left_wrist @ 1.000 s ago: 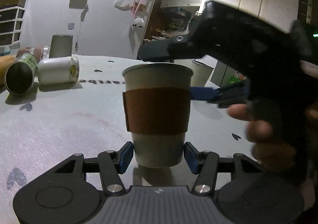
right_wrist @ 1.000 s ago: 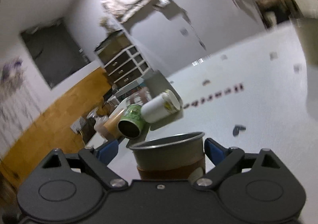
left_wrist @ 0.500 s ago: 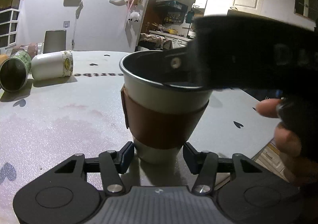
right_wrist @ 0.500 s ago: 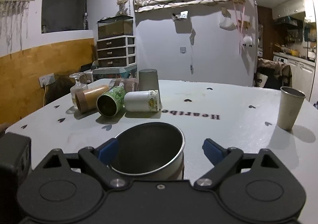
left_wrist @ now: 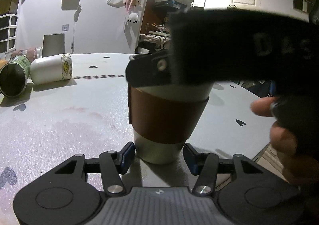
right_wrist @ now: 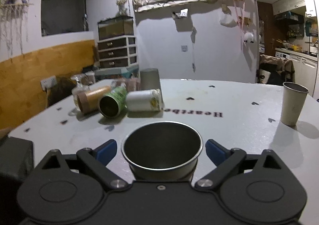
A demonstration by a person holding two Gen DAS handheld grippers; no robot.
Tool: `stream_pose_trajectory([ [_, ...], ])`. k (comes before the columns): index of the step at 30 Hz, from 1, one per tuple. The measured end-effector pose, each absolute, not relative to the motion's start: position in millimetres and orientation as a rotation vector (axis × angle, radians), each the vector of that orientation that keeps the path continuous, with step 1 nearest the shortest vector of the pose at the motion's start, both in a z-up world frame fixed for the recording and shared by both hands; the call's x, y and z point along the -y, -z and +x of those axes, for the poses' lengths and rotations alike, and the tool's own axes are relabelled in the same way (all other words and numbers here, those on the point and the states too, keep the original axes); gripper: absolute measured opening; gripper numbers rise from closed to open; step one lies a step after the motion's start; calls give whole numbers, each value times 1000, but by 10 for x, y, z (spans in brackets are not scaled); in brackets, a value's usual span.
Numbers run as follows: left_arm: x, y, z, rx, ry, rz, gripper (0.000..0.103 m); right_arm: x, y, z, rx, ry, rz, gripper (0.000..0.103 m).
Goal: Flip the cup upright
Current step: 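Grasp the cup rim with the right gripper while the left gripper holds its base, then open the left gripper and pull it away from the cup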
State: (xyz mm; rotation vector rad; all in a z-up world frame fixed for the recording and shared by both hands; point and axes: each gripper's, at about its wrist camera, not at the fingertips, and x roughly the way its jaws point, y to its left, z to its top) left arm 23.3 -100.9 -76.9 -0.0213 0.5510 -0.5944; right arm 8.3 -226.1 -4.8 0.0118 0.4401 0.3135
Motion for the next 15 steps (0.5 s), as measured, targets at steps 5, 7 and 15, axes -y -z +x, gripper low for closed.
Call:
stream_pose_trajectory([
  [5,1002,769,238,-552,596,-28,54,2168,56,118,-438,-295,-54,86],
  [7,999,767,241,-552,597,-32,54,2135,50,117,-440,-296,-82,85],
  [15,914,730,229,-525,542,-63,70,2228,-60,326,-405,-244,-162,85],
])
